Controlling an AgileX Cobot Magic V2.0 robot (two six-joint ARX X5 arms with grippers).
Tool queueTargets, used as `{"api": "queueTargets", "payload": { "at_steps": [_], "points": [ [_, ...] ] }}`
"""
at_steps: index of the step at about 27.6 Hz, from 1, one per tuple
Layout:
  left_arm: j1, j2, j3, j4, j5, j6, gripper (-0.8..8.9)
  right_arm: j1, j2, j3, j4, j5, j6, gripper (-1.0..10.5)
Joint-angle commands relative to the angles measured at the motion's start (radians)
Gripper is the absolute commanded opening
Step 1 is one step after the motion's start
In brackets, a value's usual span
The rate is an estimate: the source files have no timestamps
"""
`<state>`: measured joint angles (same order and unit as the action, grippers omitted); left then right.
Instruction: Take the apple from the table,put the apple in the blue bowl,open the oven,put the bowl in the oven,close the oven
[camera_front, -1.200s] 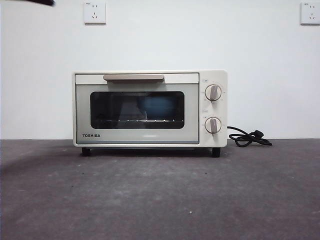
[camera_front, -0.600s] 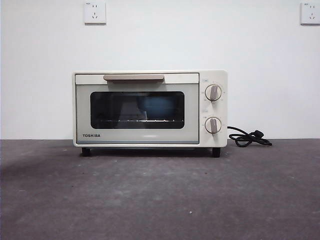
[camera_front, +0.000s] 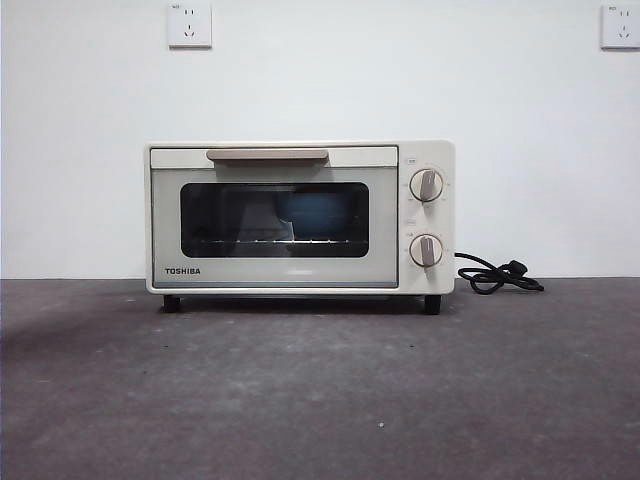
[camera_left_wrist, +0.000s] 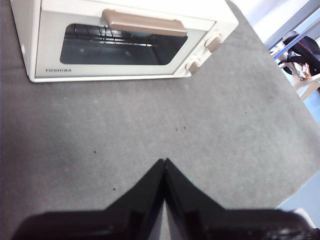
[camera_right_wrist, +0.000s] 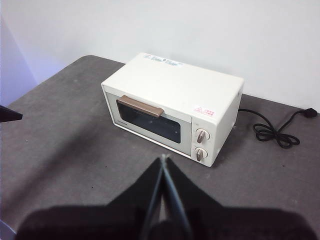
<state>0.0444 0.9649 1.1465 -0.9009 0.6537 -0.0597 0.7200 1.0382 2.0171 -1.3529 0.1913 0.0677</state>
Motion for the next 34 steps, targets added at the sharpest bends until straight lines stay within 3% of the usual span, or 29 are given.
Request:
{"api": "queueTargets", "payload": {
  "at_steps": [1, 5, 8, 11, 16, 20, 30, 34],
  "points": [
    [-0.002, 0.014, 0.002, 0.008, -0.001, 0.016, -0.04, 0.001, 0.007, -0.007, -0.023, 0.003, 0.008, 0.0],
    [-0.002, -0.032, 0.001, 0.01, -0.009, 0.028, -0.04, 0.001, 0.02, -0.007, -0.023, 0.007, 0.008, 0.0],
    [-0.002, -0.108, 0.001, 0.052, -0.111, 0.146, -0.04, 0.0, 0.037, -0.007, -0.023, 0.008, 0.008, 0.0],
    [-0.013, -0.179, -0.006, 0.135, -0.182, 0.202, -0.04, 0.0, 0.045, -0.007, -0.023, 0.008, 0.008, 0.0],
    [-0.034, -0.292, -0.081, 0.391, -0.215, 0.206, -0.04, 0.0, 0.074, -0.007, -0.023, 0.008, 0.008, 0.0],
    [-0.035, -0.383, -0.23, 0.587, -0.326, 0.205, -0.04, 0.0, 0.105, -0.007, -0.023, 0.008, 0.008, 0.0],
    [-0.035, -0.565, -0.666, 0.795, -0.462, 0.19, -0.04, 0.0, 0.184, -0.007, -0.023, 0.008, 0.008, 0.0],
    [-0.039, -0.639, -0.791, 0.838, -0.509, 0.146, -0.04, 0.0, 0.218, -0.007, -0.023, 0.008, 0.008, 0.0]
  ]
}}
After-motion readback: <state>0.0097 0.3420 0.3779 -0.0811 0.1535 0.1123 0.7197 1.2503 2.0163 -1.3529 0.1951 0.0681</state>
